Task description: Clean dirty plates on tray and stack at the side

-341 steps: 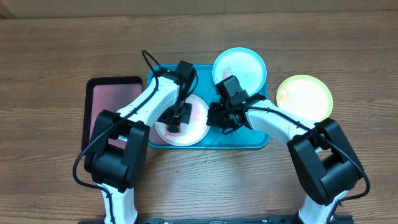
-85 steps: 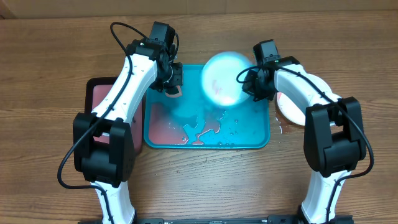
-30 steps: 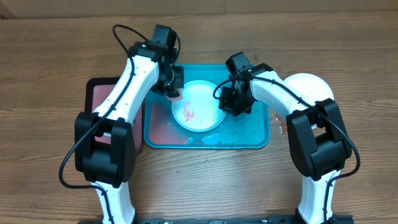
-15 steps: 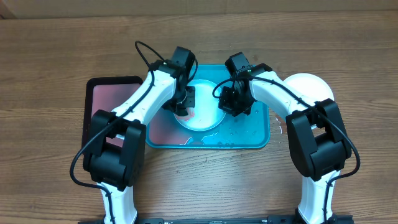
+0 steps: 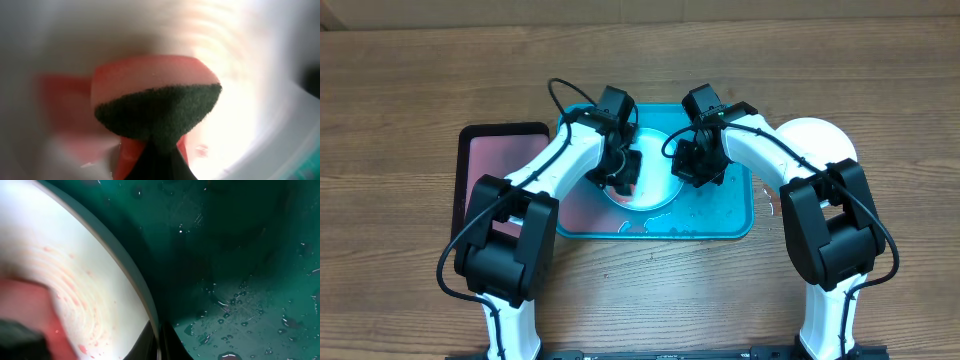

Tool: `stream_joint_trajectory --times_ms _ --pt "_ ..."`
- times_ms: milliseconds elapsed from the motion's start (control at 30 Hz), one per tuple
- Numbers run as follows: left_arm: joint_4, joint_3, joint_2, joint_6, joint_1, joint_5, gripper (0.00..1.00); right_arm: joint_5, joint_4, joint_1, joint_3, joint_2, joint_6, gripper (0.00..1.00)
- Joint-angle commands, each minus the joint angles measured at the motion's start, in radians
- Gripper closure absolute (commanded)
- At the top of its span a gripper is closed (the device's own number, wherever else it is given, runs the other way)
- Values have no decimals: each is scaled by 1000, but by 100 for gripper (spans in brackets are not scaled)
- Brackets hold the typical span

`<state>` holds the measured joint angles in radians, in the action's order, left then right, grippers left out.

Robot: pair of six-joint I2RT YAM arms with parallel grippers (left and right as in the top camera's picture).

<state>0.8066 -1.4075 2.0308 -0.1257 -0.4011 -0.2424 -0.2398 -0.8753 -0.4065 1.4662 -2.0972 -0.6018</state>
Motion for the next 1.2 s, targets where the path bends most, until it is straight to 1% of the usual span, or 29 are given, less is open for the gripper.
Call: stream_joint_trajectory --times_ms 0,133,200,300,400,467,567,633,700,767,833,933,1000,1133,1167 --pt "-10 19 4 175 -43 -203 96 66 -11 2 -7 -6 -19 96" --pt "-63 19 4 166 -43 -182 96 67 -18 2 -7 -6 -19 96" --pt "-92 19 4 106 -36 -111 96 67 -21 2 -7 -6 -19 96" --pt "-145 19 4 -26 -18 82 96 67 -21 2 -7 -6 -19 96" --pt "-200 19 4 -168 -2 323 96 67 -25 2 -7 -6 -19 96" --pt "-219 19 4 -240 2 467 96 67 -32 2 -7 -6 -19 96" --pt "-212 19 4 -327 3 615 96 67 -41 2 -7 -6 -19 97" --pt "-180 19 4 -351 3 634 96 67 -44 2 -7 -6 -13 96" --pt "-129 19 4 -358 2 614 96 66 -48 2 -7 -6 4 96" --pt "-56 19 4 -352 2 558 96 65 -59 2 -8 -6 19 96" --pt "-5 19 4 -315 2 486 96 51 -55 2 -13 -6 61 96" --pt "32 19 4 -180 2 319 96 8 -33 2 -34 -6 115 96" --pt "39 19 4 -70 2 174 95 -41 -11 2 -53 -6 159 96" --pt "43 19 4 148 2 -146 96 -54 3 2 -65 -6 169 96" --pt "40 19 4 178 2 -196 96 -54 6 2 -65 -6 170 96"
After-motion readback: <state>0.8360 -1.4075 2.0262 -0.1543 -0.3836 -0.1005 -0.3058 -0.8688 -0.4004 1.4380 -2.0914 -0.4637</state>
